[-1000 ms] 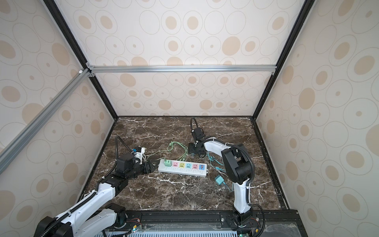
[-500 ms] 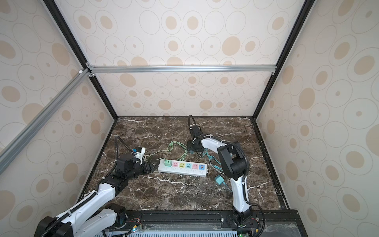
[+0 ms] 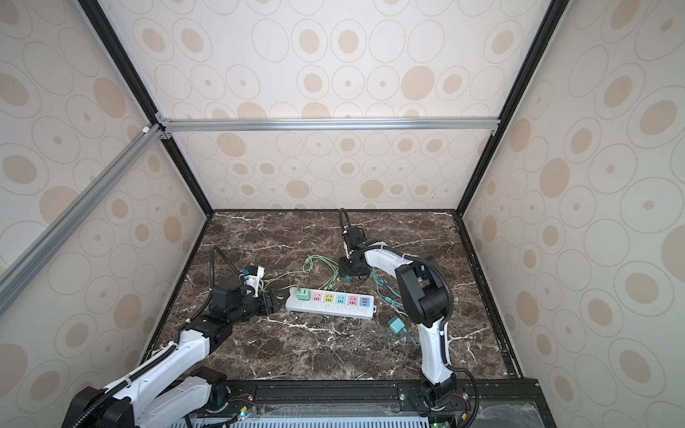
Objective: Insert plugs into power strip
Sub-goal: Place the plug at the center of the table.
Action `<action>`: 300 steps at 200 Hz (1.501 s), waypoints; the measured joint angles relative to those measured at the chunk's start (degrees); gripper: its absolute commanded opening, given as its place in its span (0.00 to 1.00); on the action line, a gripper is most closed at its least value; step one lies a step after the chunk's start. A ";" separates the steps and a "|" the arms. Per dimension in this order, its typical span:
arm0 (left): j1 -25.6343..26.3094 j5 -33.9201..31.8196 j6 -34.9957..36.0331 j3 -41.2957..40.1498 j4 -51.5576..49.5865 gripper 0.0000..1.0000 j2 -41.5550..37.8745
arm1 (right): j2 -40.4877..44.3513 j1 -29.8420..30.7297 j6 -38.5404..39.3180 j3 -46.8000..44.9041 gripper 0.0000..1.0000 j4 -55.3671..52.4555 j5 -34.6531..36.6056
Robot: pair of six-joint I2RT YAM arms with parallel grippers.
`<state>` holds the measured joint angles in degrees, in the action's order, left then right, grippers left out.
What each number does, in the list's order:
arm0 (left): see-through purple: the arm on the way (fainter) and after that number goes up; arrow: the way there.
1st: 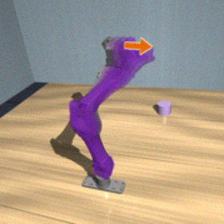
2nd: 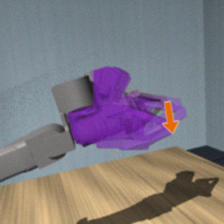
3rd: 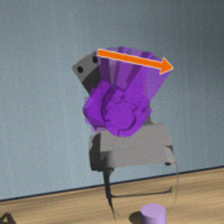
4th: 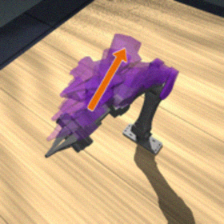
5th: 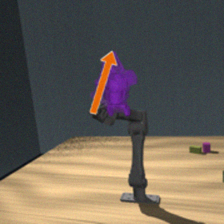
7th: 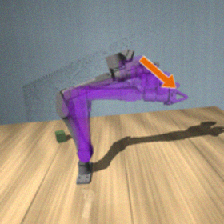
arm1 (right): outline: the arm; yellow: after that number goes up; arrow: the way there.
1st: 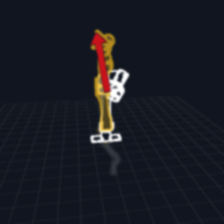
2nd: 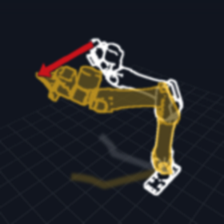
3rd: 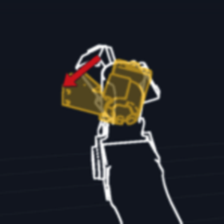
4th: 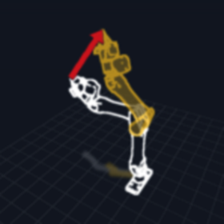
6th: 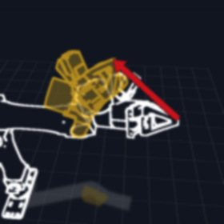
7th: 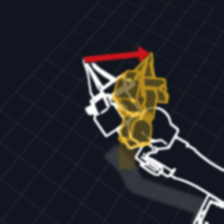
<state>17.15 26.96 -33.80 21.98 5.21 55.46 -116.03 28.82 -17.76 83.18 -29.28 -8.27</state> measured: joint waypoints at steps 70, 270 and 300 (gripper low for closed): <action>0.00 2.32 -0.13 -0.02 2.36 0.72 2.93 | 4.94 0.00 4.48 -5.35 0.52 -4.35 -0.76; 0.00 1.79 2.27 4.72 -3.52 0.74 6.10 | 6.40 5.09 -17.22 -14.03 0.62 6.03 19.17; 0.00 1.03 3.41 6.91 -6.23 0.73 6.05 | 6.05 5.22 -17.86 -14.03 0.61 6.56 20.24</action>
<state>17.15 27.99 -30.39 28.88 -1.02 61.52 -109.97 34.04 -35.62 69.14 -22.72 11.97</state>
